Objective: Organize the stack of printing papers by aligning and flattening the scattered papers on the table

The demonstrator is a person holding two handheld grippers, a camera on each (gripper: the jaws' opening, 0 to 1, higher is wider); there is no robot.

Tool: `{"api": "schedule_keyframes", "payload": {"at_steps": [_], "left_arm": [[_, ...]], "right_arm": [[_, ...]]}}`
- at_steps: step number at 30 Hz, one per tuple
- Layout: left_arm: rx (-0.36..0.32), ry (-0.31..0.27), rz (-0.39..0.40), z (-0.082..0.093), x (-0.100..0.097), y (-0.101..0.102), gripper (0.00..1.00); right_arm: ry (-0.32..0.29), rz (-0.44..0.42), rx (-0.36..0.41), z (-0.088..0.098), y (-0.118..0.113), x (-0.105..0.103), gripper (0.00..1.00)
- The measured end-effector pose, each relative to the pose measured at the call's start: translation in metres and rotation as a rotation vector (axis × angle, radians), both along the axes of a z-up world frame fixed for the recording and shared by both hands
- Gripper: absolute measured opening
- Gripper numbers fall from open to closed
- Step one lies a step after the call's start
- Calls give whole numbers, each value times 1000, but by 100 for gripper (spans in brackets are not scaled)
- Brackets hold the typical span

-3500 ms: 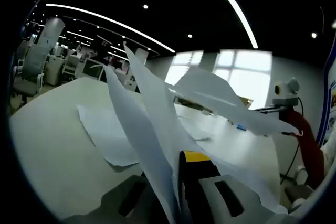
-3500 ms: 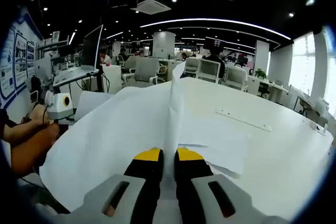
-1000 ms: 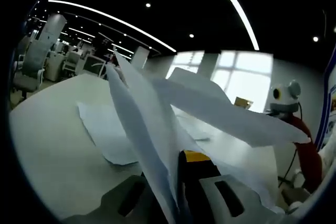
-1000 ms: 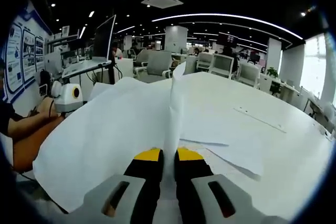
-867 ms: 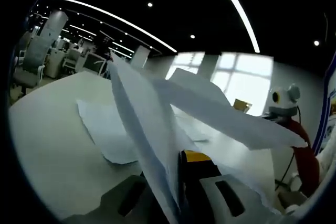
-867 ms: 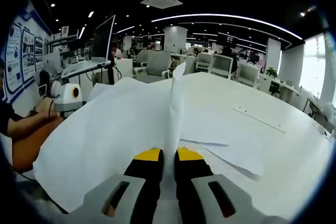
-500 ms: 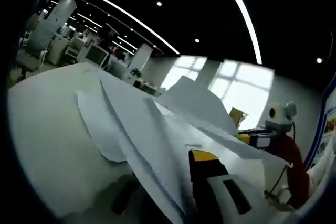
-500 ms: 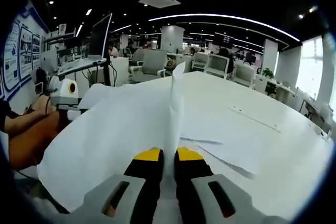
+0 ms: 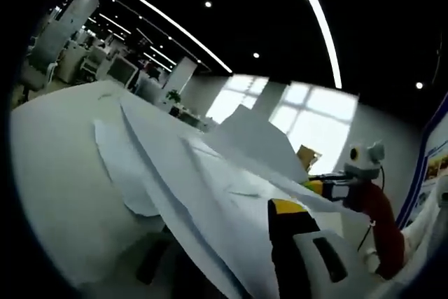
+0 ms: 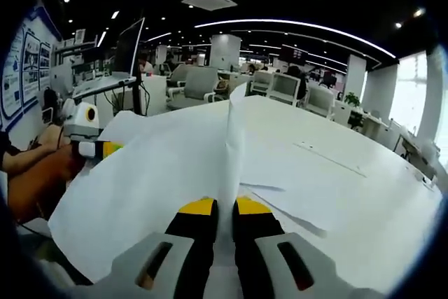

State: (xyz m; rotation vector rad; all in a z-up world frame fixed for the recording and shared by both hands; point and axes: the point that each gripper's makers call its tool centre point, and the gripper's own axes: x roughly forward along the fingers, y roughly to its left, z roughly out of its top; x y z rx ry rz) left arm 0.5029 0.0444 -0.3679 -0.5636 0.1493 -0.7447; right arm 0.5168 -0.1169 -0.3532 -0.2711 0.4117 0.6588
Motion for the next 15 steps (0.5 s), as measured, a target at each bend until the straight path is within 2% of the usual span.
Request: {"api": "schedule_keyframes", "payload": {"at_steps": [6, 15], "left_arm": [[-53, 5, -2, 5, 0, 4, 37], [-79, 11, 1, 8, 1, 6, 37]], "right_arm": [[-11, 2, -22, -3, -3, 1, 5], [-40, 34, -71, -8, 0, 2, 5]]}}
